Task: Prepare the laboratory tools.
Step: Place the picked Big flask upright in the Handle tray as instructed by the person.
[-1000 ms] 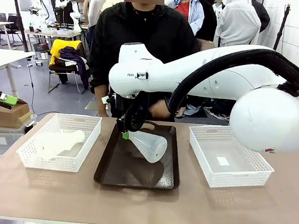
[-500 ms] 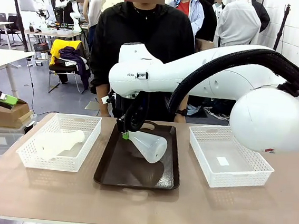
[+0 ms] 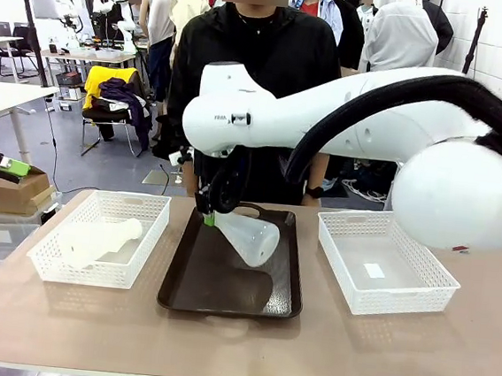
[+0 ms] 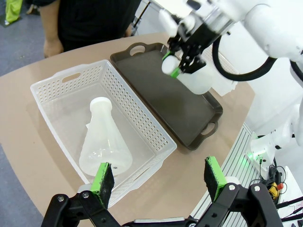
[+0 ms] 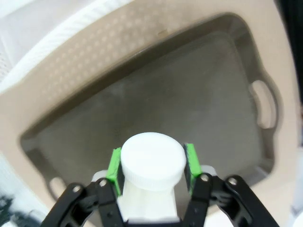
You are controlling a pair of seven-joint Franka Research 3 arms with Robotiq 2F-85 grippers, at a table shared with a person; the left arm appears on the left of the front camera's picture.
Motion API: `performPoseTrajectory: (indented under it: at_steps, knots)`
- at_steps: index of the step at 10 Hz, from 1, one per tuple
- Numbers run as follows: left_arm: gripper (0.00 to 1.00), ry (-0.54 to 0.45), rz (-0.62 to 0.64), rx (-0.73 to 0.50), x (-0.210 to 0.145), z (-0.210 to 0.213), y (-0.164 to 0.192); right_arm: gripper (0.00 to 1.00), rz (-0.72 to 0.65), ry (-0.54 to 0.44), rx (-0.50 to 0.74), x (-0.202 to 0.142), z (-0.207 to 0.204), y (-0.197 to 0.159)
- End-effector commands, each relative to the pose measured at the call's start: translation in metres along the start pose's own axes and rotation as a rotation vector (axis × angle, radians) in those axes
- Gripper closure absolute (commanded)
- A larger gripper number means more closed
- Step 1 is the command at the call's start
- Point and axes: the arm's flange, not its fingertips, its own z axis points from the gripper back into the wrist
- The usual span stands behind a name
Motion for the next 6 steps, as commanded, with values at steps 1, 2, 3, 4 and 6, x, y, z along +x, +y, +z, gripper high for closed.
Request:
performPoseTrajectory:
  at_steps: [1,2,3,4,6]
  knots:
    - [0.0,-0.008,-0.002,-0.01,0.0,0.002,0.0,1.0,0.056,-0.124,0.001,-0.036,0.038,0.013]
    - [0.0,-0.008,-0.002,-0.01,0.0,0.002,0.0,1.0,0.072,-0.192,-0.007,-0.05,0.059,0.011]
    - [0.0,-0.008,-0.002,-0.01,0.0,0.002,0.0,1.0,0.064,-0.252,-0.019,-0.064,0.072,0.008]
    - [0.0,-0.008,-0.002,-0.01,0.0,0.002,0.0,1.0,0.124,-0.405,-0.013,-0.084,0.081,0.0]
    - [0.0,-0.008,-0.002,-0.01,0.0,0.002,0.0,1.0,0.182,-0.632,0.006,-0.116,0.073,-0.013]
